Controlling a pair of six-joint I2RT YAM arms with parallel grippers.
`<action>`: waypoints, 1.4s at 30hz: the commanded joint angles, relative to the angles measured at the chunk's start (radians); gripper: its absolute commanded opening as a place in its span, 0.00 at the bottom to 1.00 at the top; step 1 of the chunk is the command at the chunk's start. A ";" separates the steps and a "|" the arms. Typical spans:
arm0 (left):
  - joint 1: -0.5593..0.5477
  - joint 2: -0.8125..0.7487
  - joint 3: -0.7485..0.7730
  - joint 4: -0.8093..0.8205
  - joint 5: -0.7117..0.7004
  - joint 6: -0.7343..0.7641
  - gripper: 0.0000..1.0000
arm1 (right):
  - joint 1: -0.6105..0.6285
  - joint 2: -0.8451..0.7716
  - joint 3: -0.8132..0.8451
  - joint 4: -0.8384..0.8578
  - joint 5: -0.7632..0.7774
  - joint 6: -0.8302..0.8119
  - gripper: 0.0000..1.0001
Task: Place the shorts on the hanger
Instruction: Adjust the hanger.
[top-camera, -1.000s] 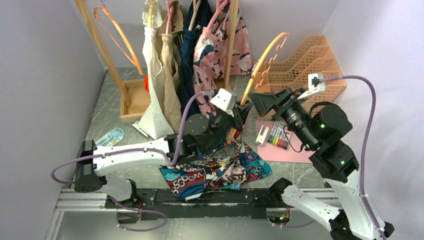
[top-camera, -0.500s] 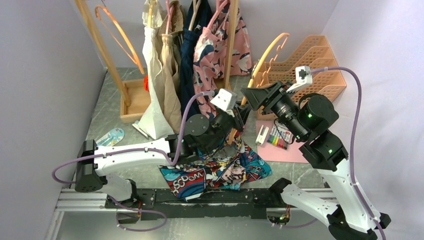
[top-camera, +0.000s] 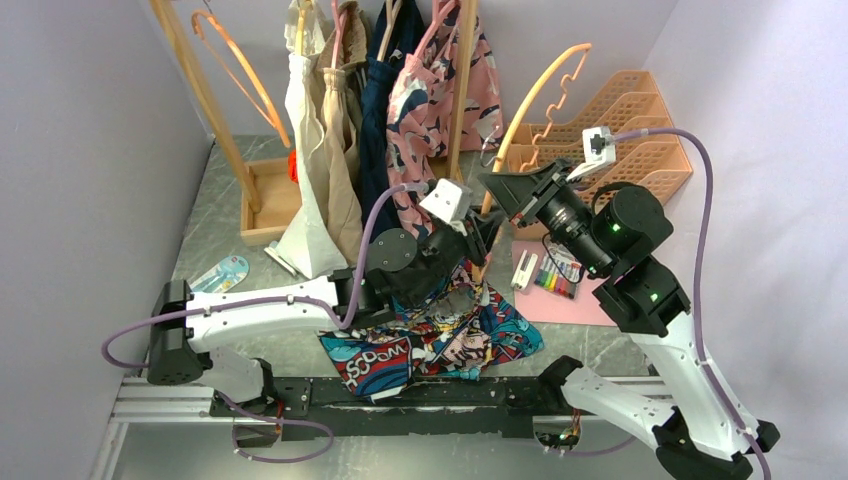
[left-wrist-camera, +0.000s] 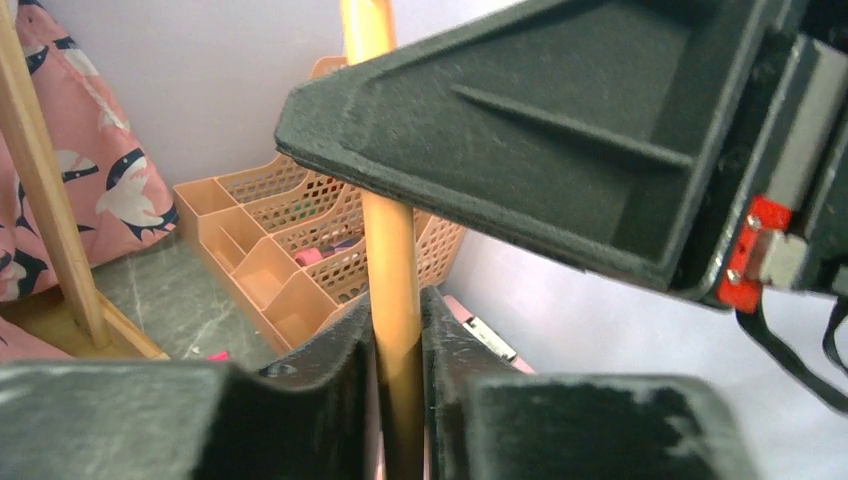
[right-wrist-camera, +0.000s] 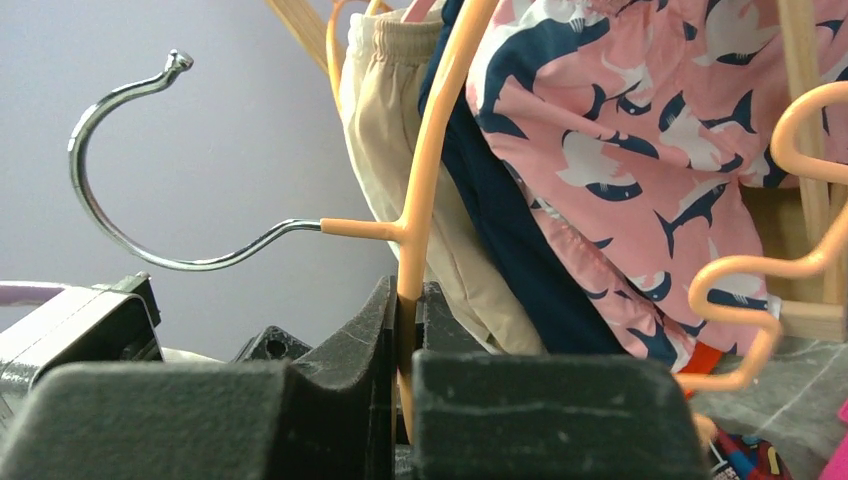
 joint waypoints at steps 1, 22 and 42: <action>-0.005 -0.069 -0.047 0.014 0.056 0.008 0.28 | 0.000 -0.028 -0.003 0.028 -0.011 -0.059 0.00; -0.007 -0.632 -0.089 -0.605 0.436 0.338 0.88 | -0.001 -0.046 0.254 -0.533 -0.681 -0.450 0.00; -0.007 -0.349 0.322 -0.974 0.675 0.955 1.00 | 0.002 -0.037 0.105 -0.433 -1.011 -0.296 0.00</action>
